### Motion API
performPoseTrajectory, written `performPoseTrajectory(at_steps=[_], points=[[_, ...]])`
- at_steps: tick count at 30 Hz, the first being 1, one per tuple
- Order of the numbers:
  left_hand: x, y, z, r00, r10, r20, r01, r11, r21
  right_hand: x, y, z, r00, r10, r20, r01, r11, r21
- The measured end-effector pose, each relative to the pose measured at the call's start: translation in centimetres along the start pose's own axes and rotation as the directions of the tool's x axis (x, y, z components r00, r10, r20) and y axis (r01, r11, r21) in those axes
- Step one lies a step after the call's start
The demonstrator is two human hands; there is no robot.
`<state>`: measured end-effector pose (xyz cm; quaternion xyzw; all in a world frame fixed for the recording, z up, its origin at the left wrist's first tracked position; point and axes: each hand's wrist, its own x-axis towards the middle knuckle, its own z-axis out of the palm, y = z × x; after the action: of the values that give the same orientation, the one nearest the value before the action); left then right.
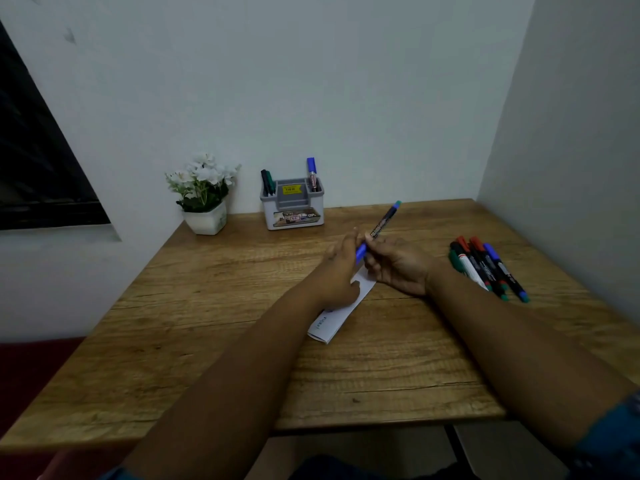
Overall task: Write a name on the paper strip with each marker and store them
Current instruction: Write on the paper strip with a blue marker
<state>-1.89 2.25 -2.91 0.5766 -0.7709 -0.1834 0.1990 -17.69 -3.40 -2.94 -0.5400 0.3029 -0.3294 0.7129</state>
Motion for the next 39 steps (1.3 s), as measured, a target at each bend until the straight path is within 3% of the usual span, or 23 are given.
performPoseTrajectory(at_steps=[9,18,21,24,27,30,32,37,39], points=[[0.4,0.3,1.0,0.999,-0.032,-0.022,0.030,0.998,-0.057,0.7,0.7,0.4,0.988,-0.105,-0.110,0.097,0.993,-0.073],[1.4,0.7,0.2,0.997,-0.050,0.061,0.050,0.999,0.013,1.7,0.9,1.1,0.951,-0.068,-0.301,0.040,0.994,-0.100],[1.4,0.8,0.1,0.996,-0.057,0.067,0.056,0.998,0.023,2.0,0.9,1.5,0.908,-0.086,-0.411,0.042,0.993,-0.114],[1.4,0.5,0.5,0.996,-0.062,0.066,0.060,0.997,0.042,2.2,0.3,1.6,0.845,-0.015,-0.535,0.041,0.999,0.035],[1.1,0.4,0.7,0.998,-0.064,0.023,0.065,0.998,-0.023,2.0,0.1,1.5,0.868,0.005,-0.496,0.018,0.999,0.043],[0.5,-0.4,-0.2,0.991,-0.121,-0.054,0.106,0.970,-0.219,1.8,0.0,1.2,0.868,0.023,-0.497,0.039,0.993,0.114],[0.2,-1.4,-0.6,0.990,-0.128,-0.060,0.111,0.968,-0.225,1.8,0.0,0.8,0.861,0.032,-0.507,0.031,0.993,0.116],[0.3,-2.4,-1.2,0.990,-0.136,-0.028,0.123,0.950,-0.286,1.7,0.6,0.4,0.908,-0.071,-0.412,0.054,0.997,-0.051],[0.3,-2.5,-1.3,0.991,-0.133,0.014,0.131,0.937,-0.324,1.3,0.7,0.0,0.915,-0.157,-0.371,0.082,0.974,-0.209]])
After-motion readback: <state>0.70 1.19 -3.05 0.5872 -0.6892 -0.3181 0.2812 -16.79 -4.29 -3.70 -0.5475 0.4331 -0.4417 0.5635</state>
